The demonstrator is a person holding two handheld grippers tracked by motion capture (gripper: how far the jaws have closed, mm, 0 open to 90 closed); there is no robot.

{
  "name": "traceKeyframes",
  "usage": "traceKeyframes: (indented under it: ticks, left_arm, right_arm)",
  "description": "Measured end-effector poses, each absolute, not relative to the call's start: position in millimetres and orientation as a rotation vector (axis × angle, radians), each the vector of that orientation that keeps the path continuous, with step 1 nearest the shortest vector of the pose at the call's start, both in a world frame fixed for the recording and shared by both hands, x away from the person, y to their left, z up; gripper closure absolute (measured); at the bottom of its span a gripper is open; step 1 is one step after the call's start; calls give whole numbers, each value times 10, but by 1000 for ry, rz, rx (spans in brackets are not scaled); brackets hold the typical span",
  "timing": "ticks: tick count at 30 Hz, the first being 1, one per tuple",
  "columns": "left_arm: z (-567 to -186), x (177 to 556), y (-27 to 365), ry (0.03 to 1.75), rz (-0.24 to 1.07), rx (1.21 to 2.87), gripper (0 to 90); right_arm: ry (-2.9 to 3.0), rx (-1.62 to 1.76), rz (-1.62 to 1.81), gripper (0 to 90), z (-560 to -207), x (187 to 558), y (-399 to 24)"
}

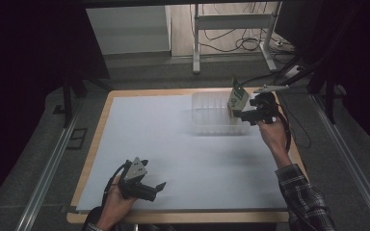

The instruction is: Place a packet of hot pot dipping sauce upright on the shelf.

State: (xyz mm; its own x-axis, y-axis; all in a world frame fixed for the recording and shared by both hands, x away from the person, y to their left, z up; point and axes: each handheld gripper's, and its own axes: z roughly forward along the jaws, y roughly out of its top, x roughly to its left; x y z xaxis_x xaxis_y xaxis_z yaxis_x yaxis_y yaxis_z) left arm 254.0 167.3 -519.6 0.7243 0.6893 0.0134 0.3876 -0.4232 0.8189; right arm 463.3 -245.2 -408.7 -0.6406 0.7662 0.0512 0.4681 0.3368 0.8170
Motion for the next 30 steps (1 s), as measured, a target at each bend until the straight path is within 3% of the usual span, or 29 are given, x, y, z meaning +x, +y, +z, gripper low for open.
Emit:
traceKeyframes:
  ticks: [30]
  left_arm:
    - [-5197, 2529, 1678, 810, 459, 2070, 0]
  right_arm:
    - [2326, 1013, 1191, 60, -4223, 4359, -2511]
